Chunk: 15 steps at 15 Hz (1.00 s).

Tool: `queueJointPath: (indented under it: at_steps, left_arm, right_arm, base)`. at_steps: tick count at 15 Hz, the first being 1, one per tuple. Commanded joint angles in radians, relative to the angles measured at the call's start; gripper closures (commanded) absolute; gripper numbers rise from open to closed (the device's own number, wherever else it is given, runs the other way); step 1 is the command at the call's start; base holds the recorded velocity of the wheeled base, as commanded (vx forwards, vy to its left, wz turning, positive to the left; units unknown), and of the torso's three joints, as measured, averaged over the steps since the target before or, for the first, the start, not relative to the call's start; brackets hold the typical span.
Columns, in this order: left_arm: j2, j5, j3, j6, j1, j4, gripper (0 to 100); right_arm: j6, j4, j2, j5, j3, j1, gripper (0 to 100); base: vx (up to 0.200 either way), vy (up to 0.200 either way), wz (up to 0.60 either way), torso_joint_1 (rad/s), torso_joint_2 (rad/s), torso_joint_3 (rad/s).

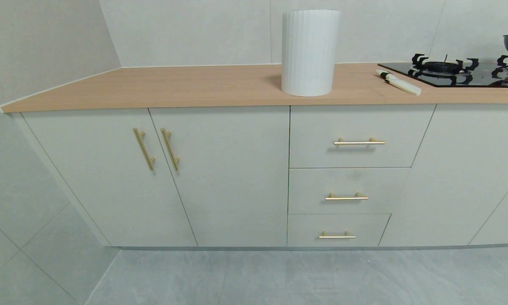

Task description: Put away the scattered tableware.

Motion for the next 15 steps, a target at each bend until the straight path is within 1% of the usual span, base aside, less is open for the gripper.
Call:
queueJointPath:
  at_steps: [1, 2, 3, 5, 7, 11, 12, 13, 15]
  left_arm:
    - [0.000, 0.001, 0.000, 0.000, 0.000, 0.000, 0]
    - [0.000, 0.001, 0.000, 0.000, 0.000, 0.000, 0]
    - [0.000, 0.001, 0.000, 0.000, 0.000, 0.000, 0]
    - [0.000, 0.001, 0.000, 0.000, 0.000, -0.001, 0]
    - [0.000, -0.001, 0.000, 0.000, 0.000, -0.001, 0]
    - [0.000, 0.001, 0.000, 0.000, 0.000, -0.001, 0]
    - [0.000, -0.001, 0.000, 0.007, 0.000, 0.000, 0]
    - [0.000, 0.001, 0.000, 0.001, 0.000, 0.000, 0]
    - [0.000, -0.001, 0.000, 0.001, 0.000, 0.000, 0]
  right_arm:
    - [-0.025, -0.048, -0.019, 0.004, 0.094, -0.005, 0]
    - [-0.068, -0.108, -0.019, -0.007, 0.150, -0.005, 0]
    - [-0.127, -0.183, -0.019, -0.042, 0.188, -0.007, 0]
    - [-0.130, -0.167, -0.019, -0.094, 0.188, -0.007, 0]
    - [-0.096, -0.117, -0.016, -0.090, 0.188, -0.007, 0]
    - [-0.088, -0.115, -0.019, -0.091, 0.188, -0.007, 0]
    - [-0.088, -0.115, -0.019, -0.091, 0.188, -0.007, 0]
    - [-0.091, -0.115, -0.017, -0.090, 0.188, -0.007, 0]
    - [-0.087, -0.115, -0.019, -0.088, 0.188, -0.007, 0]
  base:
    - [0.000, 0.000, 0.00, 0.000, 0.00, 0.000]
    - [0.000, 0.000, 0.00, 0.000, 0.00, 0.000]
    - [0.000, 0.000, 0.00, 0.000, 0.00, 0.000]
    - [0.000, 0.000, 0.00, 0.000, 0.00, 0.000]
    - [0.000, 0.000, 0.00, 0.000, 0.00, 0.000]
    - [0.000, 0.000, 0.00, 0.000, 0.00, 0.000]
    - [0.000, 0.000, 0.00, 0.000, 0.00, 0.000]
    - [0.000, 0.000, 0.00, 0.000, 0.00, 0.000]
    - [0.000, 0.000, 0.00, 0.000, 0.00, 0.000]
